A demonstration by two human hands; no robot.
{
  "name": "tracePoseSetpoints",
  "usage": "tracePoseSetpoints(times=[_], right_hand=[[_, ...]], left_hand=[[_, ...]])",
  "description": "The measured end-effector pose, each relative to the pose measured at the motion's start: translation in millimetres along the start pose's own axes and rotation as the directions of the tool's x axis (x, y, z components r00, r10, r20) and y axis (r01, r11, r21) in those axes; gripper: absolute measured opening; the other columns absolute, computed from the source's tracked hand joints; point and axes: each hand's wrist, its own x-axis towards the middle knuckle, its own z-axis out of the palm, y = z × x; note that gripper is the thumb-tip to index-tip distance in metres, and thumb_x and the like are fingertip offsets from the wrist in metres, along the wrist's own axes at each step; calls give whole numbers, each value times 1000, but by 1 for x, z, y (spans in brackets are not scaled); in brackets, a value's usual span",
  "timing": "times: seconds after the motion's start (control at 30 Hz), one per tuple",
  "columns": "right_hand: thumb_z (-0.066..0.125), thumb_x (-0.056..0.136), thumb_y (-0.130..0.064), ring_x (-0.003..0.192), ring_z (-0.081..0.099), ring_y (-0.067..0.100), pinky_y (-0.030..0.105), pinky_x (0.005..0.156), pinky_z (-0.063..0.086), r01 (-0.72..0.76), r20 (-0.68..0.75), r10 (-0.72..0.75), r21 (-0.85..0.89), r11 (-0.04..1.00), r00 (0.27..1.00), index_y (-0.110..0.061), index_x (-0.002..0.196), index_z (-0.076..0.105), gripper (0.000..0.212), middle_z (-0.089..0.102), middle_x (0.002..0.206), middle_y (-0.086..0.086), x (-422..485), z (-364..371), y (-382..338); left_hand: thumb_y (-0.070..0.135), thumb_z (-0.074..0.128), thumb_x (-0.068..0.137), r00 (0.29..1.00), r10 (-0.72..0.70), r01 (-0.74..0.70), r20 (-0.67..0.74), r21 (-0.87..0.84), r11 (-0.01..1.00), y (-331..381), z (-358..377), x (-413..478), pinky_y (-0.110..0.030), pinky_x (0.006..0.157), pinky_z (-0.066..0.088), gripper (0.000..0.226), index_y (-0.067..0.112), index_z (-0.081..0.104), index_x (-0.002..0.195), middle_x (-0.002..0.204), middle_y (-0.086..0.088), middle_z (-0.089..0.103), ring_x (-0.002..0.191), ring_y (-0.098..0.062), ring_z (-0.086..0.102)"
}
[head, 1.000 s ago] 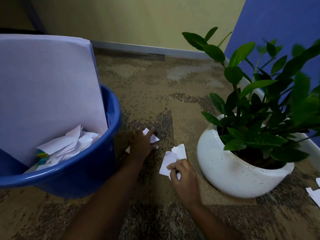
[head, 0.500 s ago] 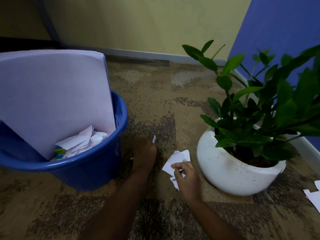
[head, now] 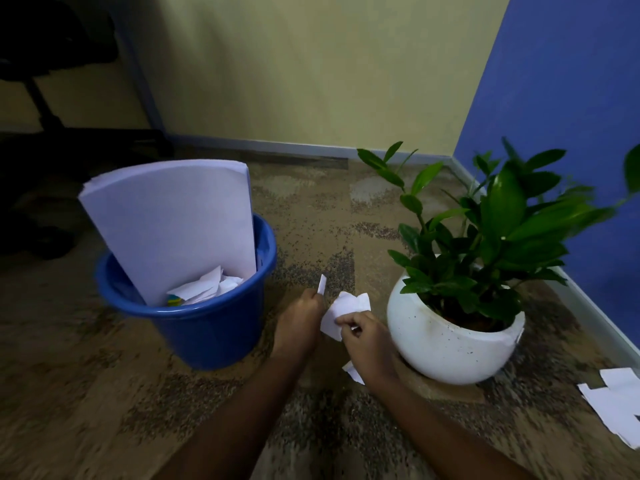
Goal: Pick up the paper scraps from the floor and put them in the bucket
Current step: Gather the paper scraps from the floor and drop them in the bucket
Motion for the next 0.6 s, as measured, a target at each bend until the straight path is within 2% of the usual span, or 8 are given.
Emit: tracePoseSetpoints(times=[0.13,0.23,0.37,0.43,0.5,0.53,0.6], right_hand=[[50,88,-1,100,62,24,21,79,43,52,23,-51,-18,999,998,-5,102,72,26,67,108,12,-5,-7,-21],[48,88,1,101,60,26,23,79,42,77,8,-77,7,997,997,-4,101,71,27,66,107,14,-4,-18,-37],[51,86,4,94,62,24,25,81,45,109,-95,-99,104,989,991,-3,97,71,25,66,104,15,0,-29,-63],[52,86,4,87,59,17,18,74,43,134,-154,-110,156,979,982,-4,96,72,23,66,103,15,1,-30,-77],[53,87,2,85,55,10,17,73,41,176,-171,-145,181,968,974,-4,96,71,21,66,104,13,4,-29,-93],[54,87,1,86,55,10,17,74,42,204,-167,-174,184,961,970,-5,96,71,20,65,105,13,5,-28,-101],[55,88,-1,90,59,14,15,73,41,277,-157,-252,169,946,955,-5,97,70,18,65,106,12,8,-23,-118]], left_hand=[[10,54,92,993,116,-115,-3,97,989,8,-29,1,-30,92,50,42,11,46,134,132,-9,52,116,-22,57],[10,57,90,985,165,-160,-58,86,983,12,-55,2,-30,91,53,37,11,53,127,130,-10,55,112,-22,59],[7,56,89,962,119,-145,-244,-93,985,10,-90,-4,-29,84,50,23,3,61,112,120,-14,62,101,-26,63],[6,52,92,934,-32,-67,-355,-263,962,4,-105,-8,-20,83,44,23,0,61,112,119,-16,63,101,-24,62],[4,48,94,876,-229,55,-424,-385,921,-6,-119,-11,-12,83,39,25,0,61,116,122,-16,61,103,-20,59],[2,47,95,840,-327,126,-433,-430,894,-13,-125,-13,-14,88,39,27,1,60,118,124,-16,59,107,-22,58],[0,48,94,770,-506,263,-389,-529,807,-29,-136,-15,-31,104,41,30,0,58,122,128,-18,56,116,-30,55]])
